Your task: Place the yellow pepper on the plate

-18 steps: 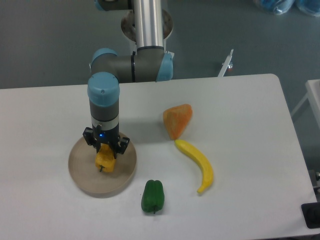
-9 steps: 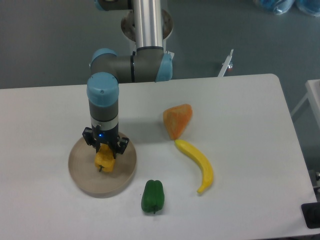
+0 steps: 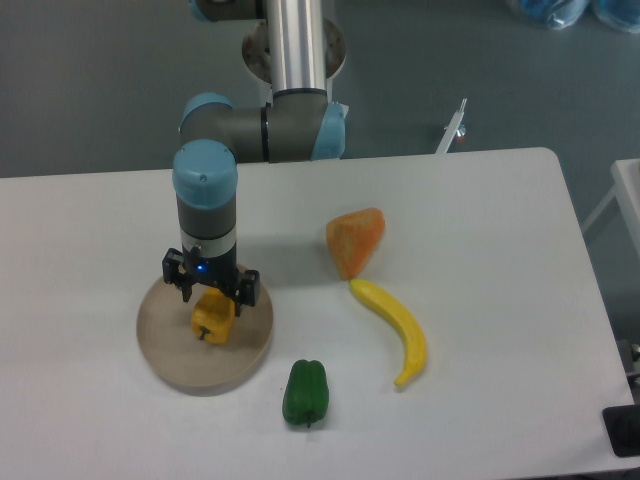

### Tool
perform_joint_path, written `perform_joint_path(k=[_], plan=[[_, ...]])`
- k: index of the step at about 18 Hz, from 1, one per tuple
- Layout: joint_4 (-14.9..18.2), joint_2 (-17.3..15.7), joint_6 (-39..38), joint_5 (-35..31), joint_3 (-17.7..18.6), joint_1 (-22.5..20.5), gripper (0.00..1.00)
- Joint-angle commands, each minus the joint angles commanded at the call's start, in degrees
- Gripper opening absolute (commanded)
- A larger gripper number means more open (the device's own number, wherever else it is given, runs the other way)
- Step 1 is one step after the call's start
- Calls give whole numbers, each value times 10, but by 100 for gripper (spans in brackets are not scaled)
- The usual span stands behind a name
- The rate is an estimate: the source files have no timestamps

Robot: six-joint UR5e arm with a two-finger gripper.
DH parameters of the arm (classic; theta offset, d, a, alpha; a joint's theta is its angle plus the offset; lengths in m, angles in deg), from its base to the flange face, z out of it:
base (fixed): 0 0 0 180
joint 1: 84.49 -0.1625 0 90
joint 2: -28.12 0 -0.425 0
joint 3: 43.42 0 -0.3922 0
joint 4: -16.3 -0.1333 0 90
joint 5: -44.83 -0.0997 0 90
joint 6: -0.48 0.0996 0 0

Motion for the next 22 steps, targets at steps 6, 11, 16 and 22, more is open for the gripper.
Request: perform_joint_path(k=[6,11,16,22], plan=[[2,-46,91,-1,-3,-105,100],[1,-56,222,0,-20,-224,100],[2,-34,343,-1,-73,-300,100],[2,-8,427,-17,-104,-327,100]])
